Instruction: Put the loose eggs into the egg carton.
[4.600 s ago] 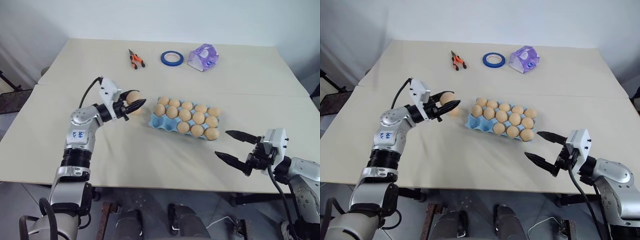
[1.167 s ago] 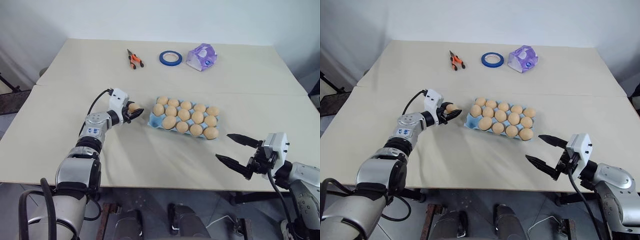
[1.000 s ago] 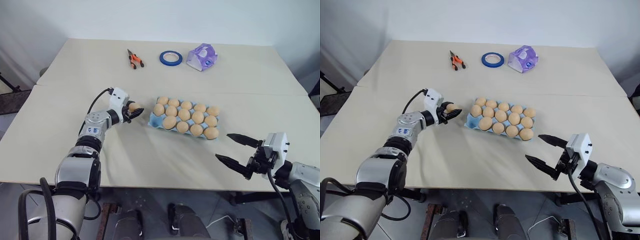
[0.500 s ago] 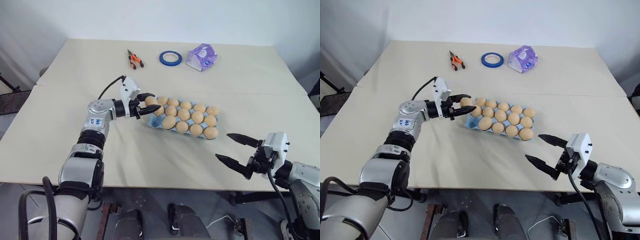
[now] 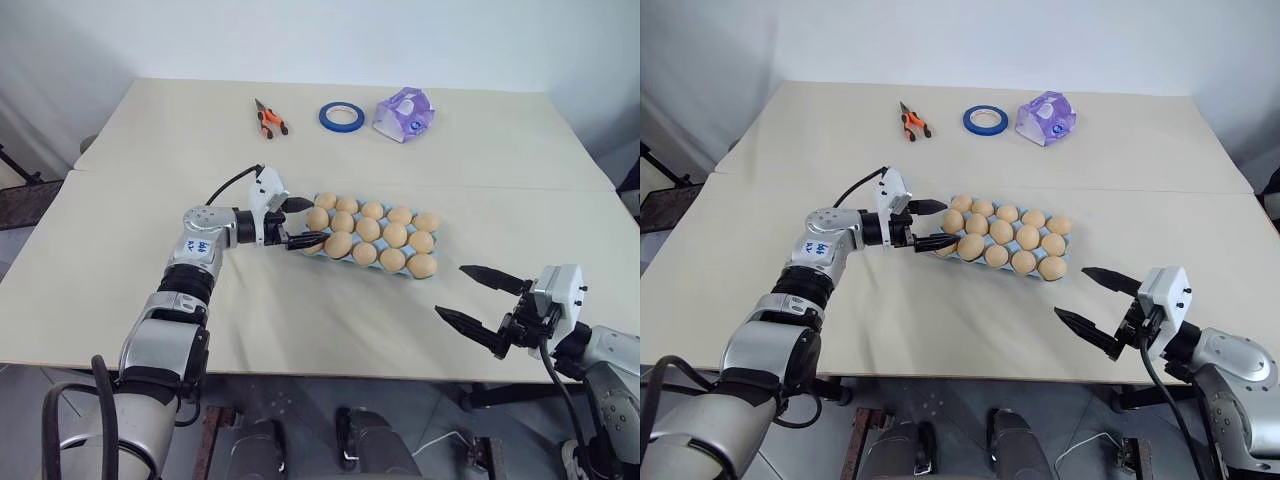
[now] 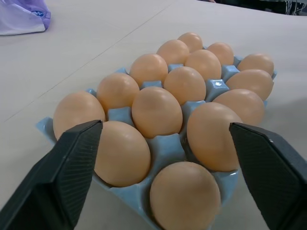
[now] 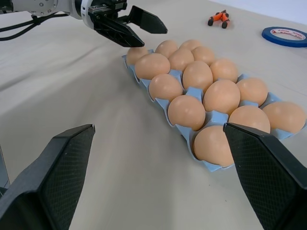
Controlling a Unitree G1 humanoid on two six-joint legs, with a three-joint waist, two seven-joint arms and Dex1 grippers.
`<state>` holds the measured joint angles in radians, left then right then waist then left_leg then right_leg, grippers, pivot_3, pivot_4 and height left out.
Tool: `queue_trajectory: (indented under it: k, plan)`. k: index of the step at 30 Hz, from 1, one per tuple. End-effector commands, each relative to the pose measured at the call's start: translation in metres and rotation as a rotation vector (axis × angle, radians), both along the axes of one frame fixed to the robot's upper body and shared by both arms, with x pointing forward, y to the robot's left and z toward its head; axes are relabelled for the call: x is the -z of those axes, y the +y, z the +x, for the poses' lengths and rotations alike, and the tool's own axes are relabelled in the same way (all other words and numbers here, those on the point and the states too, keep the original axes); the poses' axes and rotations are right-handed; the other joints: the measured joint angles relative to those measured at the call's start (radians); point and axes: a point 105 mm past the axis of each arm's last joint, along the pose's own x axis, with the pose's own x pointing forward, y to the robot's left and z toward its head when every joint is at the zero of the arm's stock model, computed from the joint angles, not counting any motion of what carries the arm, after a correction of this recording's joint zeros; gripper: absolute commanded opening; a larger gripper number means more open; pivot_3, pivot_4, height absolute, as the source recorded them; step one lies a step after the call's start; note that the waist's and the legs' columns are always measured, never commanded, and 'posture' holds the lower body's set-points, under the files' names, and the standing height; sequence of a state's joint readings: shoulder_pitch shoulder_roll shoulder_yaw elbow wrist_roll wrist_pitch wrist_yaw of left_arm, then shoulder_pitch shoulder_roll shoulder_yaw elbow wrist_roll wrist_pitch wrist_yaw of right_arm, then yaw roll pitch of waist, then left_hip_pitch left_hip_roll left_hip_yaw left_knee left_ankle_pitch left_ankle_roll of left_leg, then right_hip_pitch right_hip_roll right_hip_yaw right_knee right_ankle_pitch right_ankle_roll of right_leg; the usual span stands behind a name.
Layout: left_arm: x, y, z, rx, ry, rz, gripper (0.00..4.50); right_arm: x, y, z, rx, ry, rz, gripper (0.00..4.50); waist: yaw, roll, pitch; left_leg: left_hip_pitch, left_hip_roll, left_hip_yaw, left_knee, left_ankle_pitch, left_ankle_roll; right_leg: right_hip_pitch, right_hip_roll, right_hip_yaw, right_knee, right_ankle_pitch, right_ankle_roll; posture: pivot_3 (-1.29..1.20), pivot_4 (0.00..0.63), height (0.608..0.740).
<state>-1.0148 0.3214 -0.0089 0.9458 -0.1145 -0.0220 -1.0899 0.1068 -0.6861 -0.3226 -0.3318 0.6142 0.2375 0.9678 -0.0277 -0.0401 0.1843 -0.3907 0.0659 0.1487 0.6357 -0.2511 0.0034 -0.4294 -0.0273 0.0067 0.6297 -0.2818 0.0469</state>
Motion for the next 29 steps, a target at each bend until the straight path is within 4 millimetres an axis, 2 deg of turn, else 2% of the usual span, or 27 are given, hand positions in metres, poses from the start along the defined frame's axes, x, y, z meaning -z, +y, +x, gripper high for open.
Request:
queue_trajectory:
  k: [1,4,7,9,12,17,23,29]
  plan:
    - [-0.028,0.004,-0.004,0.038,-0.096,-0.062,4.46,-0.017,0.0,-0.004,-0.001,-0.079,0.038,4.5,0.0,0.0,0.0,0.0,0.0,0.0,0.0,0.0,0.0,0.0,0.0,0.0,0.0,0.0,0.0,0.0,0.15,0.74]
    - [-0.04,0.01,-0.006,0.04,-0.109,-0.112,4.46,-0.016,0.001,-0.004,-0.005,-0.074,0.037,4.5,0.0,0.0,0.0,0.0,0.0,0.0,0.0,0.0,0.0,0.0,0.0,0.0,0.0,0.0,0.0,0.0,0.15,0.74]
    - [-0.053,0.029,-0.014,0.044,-0.123,-0.149,4.46,-0.017,0.001,-0.002,0.0,-0.078,0.04,4.5,-0.003,0.0,0.0,0.0,0.0,0.0,0.0,0.0,0.0,0.0,0.0,0.0,0.001,0.0,0.0,0.0,0.15,0.74]
    - [-0.056,0.04,-0.02,0.045,-0.12,-0.136,4.46,-0.018,0.001,-0.002,0.002,-0.082,0.042,4.5,-0.006,0.0,0.0,0.001,0.001,0.001,0.0,0.0,0.0,0.0,0.0,0.001,0.001,0.0,0.0,0.0,0.15,0.74]
    - [-0.048,0.074,-0.037,0.028,-0.119,-0.064,4.46,-0.018,0.0,-0.001,-0.011,-0.083,0.031,4.5,-0.008,0.001,0.0,0.002,0.001,0.001,-0.001,0.0,-0.001,0.0,0.0,0.002,0.003,-0.001,-0.001,0.0,0.15,0.74]
    - [-0.037,0.102,-0.06,0.063,-0.108,-0.019,4.46,-0.021,0.0,0.011,-0.053,-0.083,0.012,4.5,-0.002,0.001,0.0,0.002,0.001,0.0,0.001,0.001,-0.001,0.0,-0.001,0.002,0.006,-0.002,-0.003,0.0,0.15,0.74]
    - [-0.022,0.121,-0.075,0.057,-0.046,0.02,4.46,-0.024,0.0,0.029,-0.111,-0.082,-0.013,4.5,-0.001,0.0,0.0,0.002,-0.001,0.0,0.002,0.002,-0.001,0.001,-0.005,0.002,0.006,-0.002,-0.003,0.0,0.15,0.74]
    - [-0.024,0.128,-0.075,0.01,-0.062,-0.006,4.46,-0.026,0.001,0.035,-0.146,-0.083,-0.028,4.5,0.0,0.0,0.0,0.002,0.0,-0.002,0.001,0.002,0.001,0.001,-0.005,0.0,0.006,-0.002,-0.004,0.0,0.15,0.74]
